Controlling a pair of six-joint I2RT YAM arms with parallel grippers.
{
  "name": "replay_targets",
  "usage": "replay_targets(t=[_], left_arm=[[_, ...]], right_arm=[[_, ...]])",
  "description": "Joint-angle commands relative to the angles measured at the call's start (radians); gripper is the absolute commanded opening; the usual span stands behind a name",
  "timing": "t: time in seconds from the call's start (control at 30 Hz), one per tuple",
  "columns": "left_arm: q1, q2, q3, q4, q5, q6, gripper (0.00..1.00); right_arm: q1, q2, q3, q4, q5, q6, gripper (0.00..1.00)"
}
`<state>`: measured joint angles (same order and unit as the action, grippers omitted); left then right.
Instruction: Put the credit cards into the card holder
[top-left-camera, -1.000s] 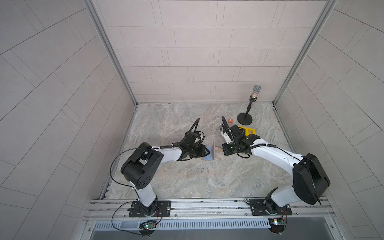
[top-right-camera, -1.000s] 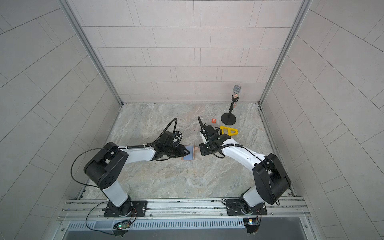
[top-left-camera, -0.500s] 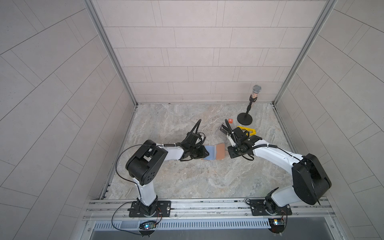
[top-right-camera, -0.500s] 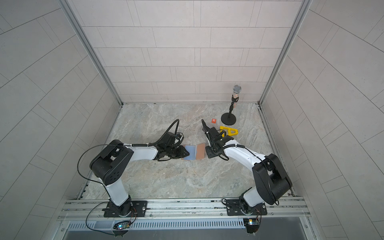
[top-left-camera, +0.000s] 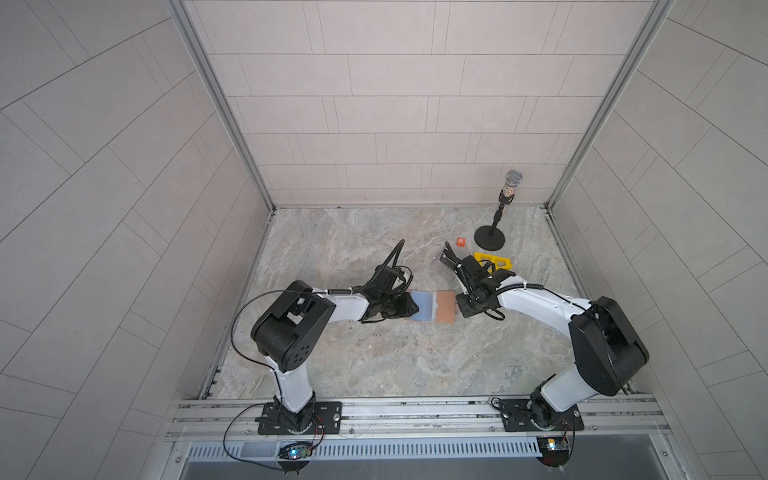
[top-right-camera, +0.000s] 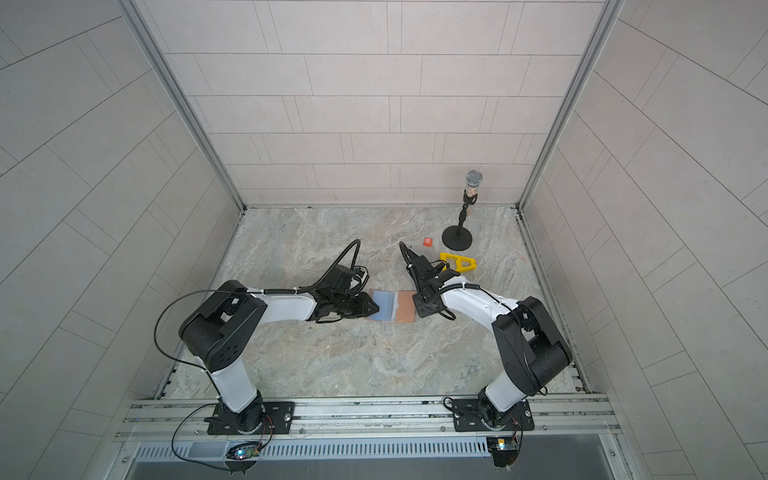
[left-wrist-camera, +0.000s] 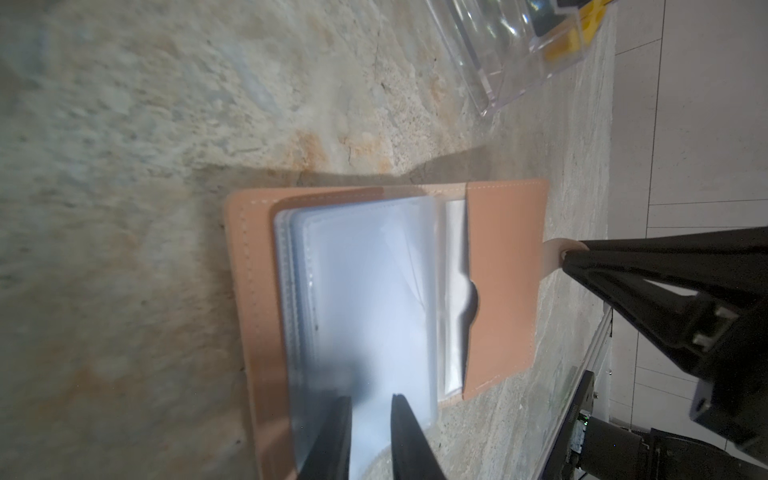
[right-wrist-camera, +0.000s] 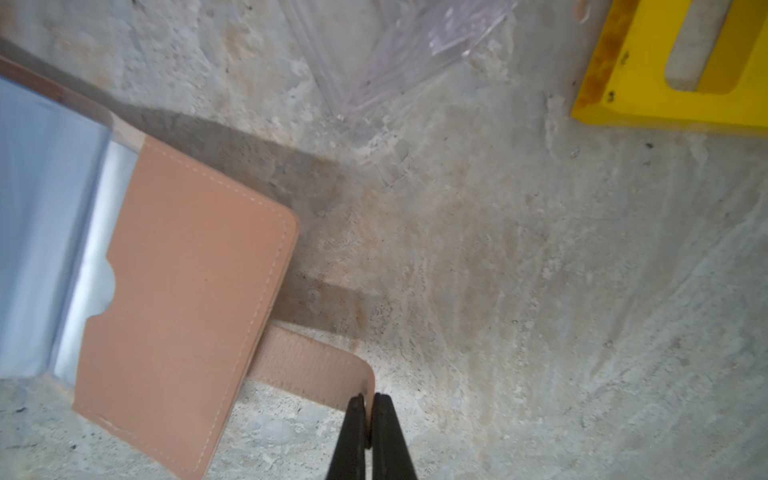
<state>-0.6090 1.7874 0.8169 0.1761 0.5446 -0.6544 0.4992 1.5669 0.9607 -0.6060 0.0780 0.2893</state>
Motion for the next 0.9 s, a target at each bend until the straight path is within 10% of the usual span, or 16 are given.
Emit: replay_targets(t=[0.0,0.3,0.87], left_arm=[[-0.001,-0.003,-0.027,-0.106,-0.055,0.014,0.25],[-0.001,-0.041,-0.023,-0.081,-0.001,-0.007,0.25],[-0.001,-0.185,0.058,-0.166,0.034,-0.001,0.34]], right_arm=[[-0.009,0.026,0.024,-0.089,0.119,0.011,0.0],[-0.009,0.075,0.064,-0.092,0.111,0.018,0.03],[-0.036,-0.038,0.06,-0.077,-0.006,0.022,0.48]])
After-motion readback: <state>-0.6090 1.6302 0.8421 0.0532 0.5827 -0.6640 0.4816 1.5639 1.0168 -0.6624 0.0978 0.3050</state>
